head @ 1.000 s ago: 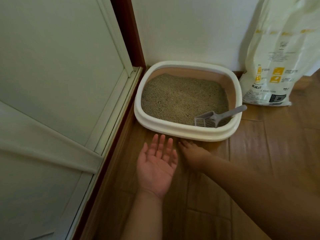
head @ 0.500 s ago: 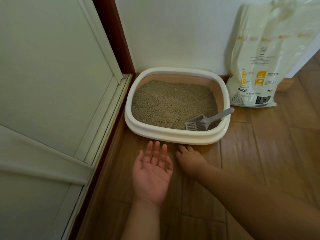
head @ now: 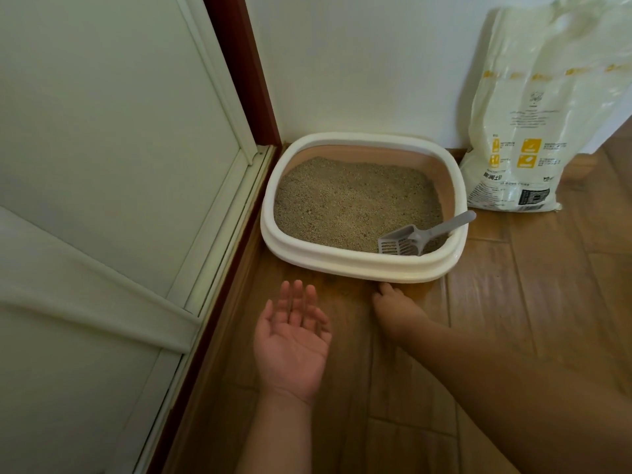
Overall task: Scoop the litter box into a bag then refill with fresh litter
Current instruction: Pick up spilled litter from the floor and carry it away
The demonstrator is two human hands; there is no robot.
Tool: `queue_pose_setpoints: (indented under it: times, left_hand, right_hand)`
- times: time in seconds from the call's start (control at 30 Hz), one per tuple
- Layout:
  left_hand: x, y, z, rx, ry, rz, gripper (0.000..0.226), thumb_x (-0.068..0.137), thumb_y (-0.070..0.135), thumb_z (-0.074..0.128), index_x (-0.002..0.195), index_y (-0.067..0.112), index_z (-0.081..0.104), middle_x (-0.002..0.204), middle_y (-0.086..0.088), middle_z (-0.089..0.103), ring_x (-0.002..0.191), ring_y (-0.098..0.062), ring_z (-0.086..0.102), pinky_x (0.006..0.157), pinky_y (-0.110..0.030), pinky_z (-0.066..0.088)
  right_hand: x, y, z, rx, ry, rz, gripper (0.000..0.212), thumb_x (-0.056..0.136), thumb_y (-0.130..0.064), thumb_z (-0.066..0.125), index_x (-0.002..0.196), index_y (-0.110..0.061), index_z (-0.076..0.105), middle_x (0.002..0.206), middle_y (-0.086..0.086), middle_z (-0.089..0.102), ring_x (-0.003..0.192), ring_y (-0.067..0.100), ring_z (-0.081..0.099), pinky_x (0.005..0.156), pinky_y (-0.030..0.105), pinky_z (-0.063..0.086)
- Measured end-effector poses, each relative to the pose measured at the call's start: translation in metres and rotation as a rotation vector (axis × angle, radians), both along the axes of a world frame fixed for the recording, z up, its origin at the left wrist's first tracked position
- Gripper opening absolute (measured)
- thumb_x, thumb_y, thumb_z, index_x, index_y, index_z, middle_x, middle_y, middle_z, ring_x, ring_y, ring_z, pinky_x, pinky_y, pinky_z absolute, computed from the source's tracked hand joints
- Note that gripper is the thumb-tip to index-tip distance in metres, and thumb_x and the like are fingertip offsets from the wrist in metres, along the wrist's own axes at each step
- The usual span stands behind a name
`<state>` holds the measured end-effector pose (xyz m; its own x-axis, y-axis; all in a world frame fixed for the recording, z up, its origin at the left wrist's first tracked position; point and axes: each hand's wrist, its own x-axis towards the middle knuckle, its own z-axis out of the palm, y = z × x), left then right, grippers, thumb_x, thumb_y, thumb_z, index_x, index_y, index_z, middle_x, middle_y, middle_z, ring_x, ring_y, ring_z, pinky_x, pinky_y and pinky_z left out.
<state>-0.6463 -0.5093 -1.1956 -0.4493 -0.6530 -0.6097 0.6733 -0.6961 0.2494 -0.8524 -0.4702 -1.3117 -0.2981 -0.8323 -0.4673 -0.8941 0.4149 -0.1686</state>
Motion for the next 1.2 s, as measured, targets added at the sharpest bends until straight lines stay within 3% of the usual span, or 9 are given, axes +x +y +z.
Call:
queue_pose_setpoints:
  times: [0.07, 0.2, 0.4, 0.57, 0.67, 0.77, 0.87, 1.0, 1.2]
  left_hand:
    - [-0.002, 0.0, -0.001, 0.017, -0.012, 0.001, 0.041, 0.099, 0.037, 0.052, 0.132, 0.017, 0.067, 0.138, -0.005, 0.068, 0.126, -0.026, 0.064, 0.094, -0.034, 0.045]
    - [-0.013, -0.002, 0.005, 0.012, 0.004, -0.024, 0.04, 0.099, 0.035, 0.052, 0.13, 0.017, 0.068, 0.135, -0.006, 0.069, 0.124, -0.026, 0.066, 0.09, -0.033, 0.047]
    - [-0.021, -0.007, 0.008, -0.007, 0.017, -0.056, 0.038, 0.1, 0.035, 0.051, 0.127, 0.016, 0.069, 0.136, -0.006, 0.069, 0.126, -0.026, 0.065, 0.09, -0.032, 0.045]
    - [-0.016, -0.015, 0.013, -0.046, -0.019, -0.025, 0.041, 0.101, 0.036, 0.049, 0.132, 0.017, 0.068, 0.136, -0.005, 0.069, 0.13, -0.025, 0.062, 0.094, -0.036, 0.046]
    - [-0.022, -0.018, 0.011, -0.058, -0.039, -0.028, 0.042, 0.101, 0.038, 0.047, 0.131, 0.018, 0.069, 0.135, -0.006, 0.07, 0.129, -0.025, 0.062, 0.105, -0.039, 0.044]
    - [-0.035, -0.019, 0.012, -0.061, 0.012, -0.065, 0.045, 0.1, 0.038, 0.047, 0.134, 0.017, 0.067, 0.139, -0.009, 0.067, 0.131, -0.031, 0.061, 0.116, -0.048, 0.038]
    - [-0.044, -0.019, 0.02, -0.09, 0.082, -0.094, 0.051, 0.096, 0.038, 0.049, 0.141, 0.017, 0.063, 0.14, -0.007, 0.066, 0.133, -0.03, 0.06, 0.119, -0.049, 0.036]
    - [-0.051, -0.02, 0.028, -0.117, 0.129, -0.09, 0.045, 0.104, 0.038, 0.045, 0.137, 0.015, 0.064, 0.137, -0.006, 0.068, 0.129, -0.025, 0.064, 0.113, -0.044, 0.043]
    - [-0.046, -0.025, 0.023, -0.117, 0.228, -0.062, 0.046, 0.101, 0.034, 0.047, 0.137, 0.01, 0.063, 0.143, -0.011, 0.063, 0.131, -0.023, 0.063, 0.108, -0.039, 0.051]
  right_hand:
    - [0.002, 0.006, -0.003, 0.002, -0.009, -0.003, 0.033, 0.096, -0.009, 0.051, 0.127, -0.009, 0.059, 0.137, 0.013, 0.045, 0.119, 0.03, 0.05, 0.105, 0.042, 0.046]
    - [0.0, 0.019, -0.008, 0.052, -0.013, 0.016, 0.046, 0.098, -0.013, 0.045, 0.144, -0.007, 0.045, 0.147, 0.015, 0.042, 0.123, 0.034, 0.052, 0.105, 0.046, 0.047]
    - [-0.002, 0.021, 0.011, 0.053, -0.064, 0.015, 0.02, 0.096, -0.015, 0.058, 0.115, -0.017, 0.064, 0.12, 0.006, 0.058, 0.109, 0.025, 0.06, 0.093, 0.035, 0.051]
    - [0.002, -0.007, 0.072, -0.346, -0.265, -0.149, 0.017, 0.09, -0.024, 0.068, 0.107, -0.025, 0.071, 0.101, -0.006, 0.064, 0.087, 0.01, 0.061, 0.076, 0.022, 0.047]
    - [0.017, -0.015, 0.129, -0.591, -0.366, -0.102, 0.018, 0.092, -0.028, 0.07, 0.109, -0.029, 0.068, 0.099, -0.013, 0.062, 0.083, 0.002, 0.059, 0.069, 0.014, 0.043]
    - [0.033, -0.01, 0.17, -0.583, -0.408, 0.144, 0.022, 0.091, -0.03, 0.069, 0.113, -0.029, 0.066, 0.099, -0.015, 0.059, 0.087, 0.003, 0.057, 0.074, 0.018, 0.048]
    - [0.039, -0.005, 0.178, -0.588, -0.238, 0.341, 0.023, 0.089, -0.032, 0.067, 0.111, -0.024, 0.068, 0.104, -0.009, 0.06, 0.096, 0.009, 0.054, 0.083, 0.027, 0.049]
    - [0.037, 0.001, 0.168, -0.64, -0.144, 0.311, 0.029, 0.09, -0.044, 0.065, 0.108, -0.022, 0.071, 0.104, -0.005, 0.061, 0.1, 0.016, 0.052, 0.091, 0.036, 0.047]
    - [0.045, 0.0, 0.177, -0.674, -0.155, 0.343, 0.039, 0.092, -0.055, 0.06, 0.113, -0.026, 0.073, 0.101, -0.008, 0.06, 0.093, 0.012, 0.05, 0.087, 0.029, 0.045]
